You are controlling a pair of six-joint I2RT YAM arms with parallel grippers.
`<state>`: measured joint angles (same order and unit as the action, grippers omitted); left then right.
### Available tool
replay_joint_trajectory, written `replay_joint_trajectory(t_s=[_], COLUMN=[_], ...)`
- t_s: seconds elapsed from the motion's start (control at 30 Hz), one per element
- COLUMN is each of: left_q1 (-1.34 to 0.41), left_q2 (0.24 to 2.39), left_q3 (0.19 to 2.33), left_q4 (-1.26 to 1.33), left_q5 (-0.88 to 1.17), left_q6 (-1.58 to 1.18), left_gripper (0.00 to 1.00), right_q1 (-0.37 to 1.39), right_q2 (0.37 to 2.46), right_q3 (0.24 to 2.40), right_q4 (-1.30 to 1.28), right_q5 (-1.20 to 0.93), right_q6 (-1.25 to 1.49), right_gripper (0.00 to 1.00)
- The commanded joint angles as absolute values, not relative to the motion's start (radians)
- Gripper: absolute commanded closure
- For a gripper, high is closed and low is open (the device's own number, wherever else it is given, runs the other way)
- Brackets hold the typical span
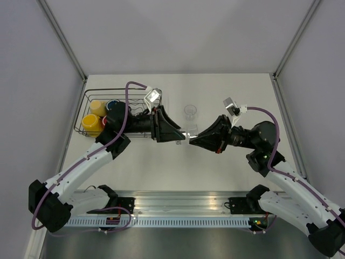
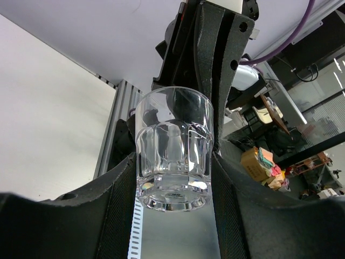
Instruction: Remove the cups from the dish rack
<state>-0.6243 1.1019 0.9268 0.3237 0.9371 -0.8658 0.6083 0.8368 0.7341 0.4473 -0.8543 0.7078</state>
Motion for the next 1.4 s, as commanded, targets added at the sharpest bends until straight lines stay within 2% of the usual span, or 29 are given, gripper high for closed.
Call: replay_joint_trajectory(t_s=[0.0, 0.03, 0.07, 0.13, 0.23, 0.3, 0.33, 0.43, 0.57, 0.77, 1.03, 1.37], left_q1=[-0.626, -0.626, -0.626, -0.626, -0.624, -0.624, -0.624, -0.624, -0.624, -0.624, -0.624, -0.624], left_q2=[1.111, 1.109, 1.105, 1.095, 1.089, 1.078, 1.071, 1.029, 0.973, 0.888, 0.787, 0.709], left_q3=[0.979, 0.986, 0.986, 0.992, 1.04, 1.063, 1.084, 1.109, 1.104, 1.12, 1.198, 1.22], left_q4=[0.316, 0.298, 0.282, 0.214, 0.026, -0.081, -0.141, -0.329, -0.458, -0.557, -0.759, -0.842], left_q5=[0.92, 0.913, 0.885, 0.839, 0.717, 0.564, 0.496, 0.139, -0.021, -0.097, -0.185, -0.206], left_q6=[-0.853, -0.842, -0.835, -0.807, -0.738, -0.691, -0.677, -0.637, -0.585, -0.49, -0.385, -0.322], left_gripper=[0.82, 0.73, 0.43, 0.01, 0.0, 0.0, 0.0, 0.0, 0.0, 0.0, 0.0, 0.0], right_q1=[0.612, 0.612, 0.612, 0.612, 0.612, 0.612, 0.612, 0.612, 0.612, 0.607, 0.516, 0.457], right_q2=[0.802, 0.796, 0.79, 0.775, 0.758, 0.746, 0.742, 0.762, 0.872, 1.11, 1.413, 1.733], right_q3=[0.77, 0.77, 0.77, 0.773, 0.801, 0.818, 0.839, 0.893, 0.966, 1.109, 1.325, 1.486], right_q4=[0.417, 0.39, 0.376, 0.35, 0.2, 0.119, 0.03, -0.151, -0.293, -0.431, -0.55, -0.597], right_q5=[-0.859, -0.848, -0.841, -0.81, -0.734, -0.672, -0.582, -0.349, -0.053, 0.207, 0.184, 0.158], right_q6=[0.629, 0.618, 0.605, 0.566, 0.484, 0.428, 0.376, 0.29, 0.253, 0.201, 0.147, 0.098], right_gripper=[1.0, 0.99, 0.99, 1.0, 1.0, 1.0, 0.99, 1.0, 0.99, 0.99, 1.0, 1.0])
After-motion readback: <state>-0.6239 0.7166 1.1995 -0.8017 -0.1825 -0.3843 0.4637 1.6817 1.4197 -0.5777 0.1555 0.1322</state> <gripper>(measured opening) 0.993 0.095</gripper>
